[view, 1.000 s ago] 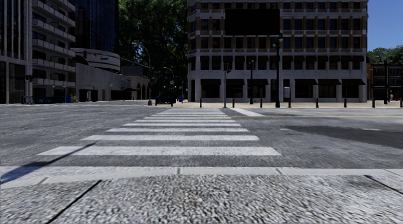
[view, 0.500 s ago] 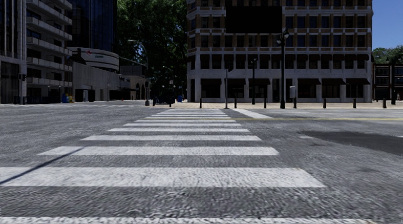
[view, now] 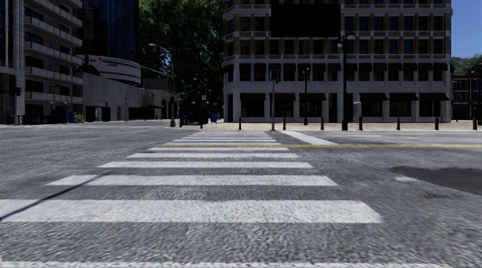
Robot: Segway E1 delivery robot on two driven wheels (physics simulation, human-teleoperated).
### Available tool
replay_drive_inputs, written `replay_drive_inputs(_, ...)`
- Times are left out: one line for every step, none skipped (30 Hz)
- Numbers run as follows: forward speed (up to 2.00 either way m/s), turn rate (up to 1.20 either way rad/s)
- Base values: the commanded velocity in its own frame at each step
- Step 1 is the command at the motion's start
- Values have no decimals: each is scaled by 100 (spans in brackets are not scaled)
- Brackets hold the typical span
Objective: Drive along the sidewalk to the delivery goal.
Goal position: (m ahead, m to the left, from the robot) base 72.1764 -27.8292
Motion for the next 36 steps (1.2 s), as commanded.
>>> replay_drive_inputs(170,0)
replay_drive_inputs(164,0)
replay_drive_inputs(164,0)
replay_drive_inputs(158,0)
replay_drive_inputs(157,0)
replay_drive_inputs(156,0)
replay_drive_inputs(156,0)
replay_drive_inputs(156,0)
replay_drive_inputs(156,0)
replay_drive_inputs(156,0)
replay_drive_inputs(156,0)
replay_drive_inputs(156,0)
replay_drive_inputs(156,0)
replay_drive_inputs(156,0)
replay_drive_inputs(156,0)
replay_drive_inputs(156,0)
replay_drive_inputs(157,0)
replay_drive_inputs(157,0)
replay_drive_inputs(159,0)
replay_drive_inputs(161,0)
replay_drive_inputs(162,0)
replay_drive_inputs(162,0)
replay_drive_inputs(162,0)
replay_drive_inputs(162,0)
replay_drive_inputs(163,0)
replay_drive_inputs(200,0)
replay_drive_inputs(200,0)
replay_drive_inputs(200,0)
replay_drive_inputs(200,0)
replay_drive_inputs(200,0)
replay_drive_inputs(200,0)
replay_drive_inputs(200,0)
replay_drive_inputs(200,0)
replay_drive_inputs(200,0)
replay_drive_inputs(200,0)
replay_drive_inputs(200,0)
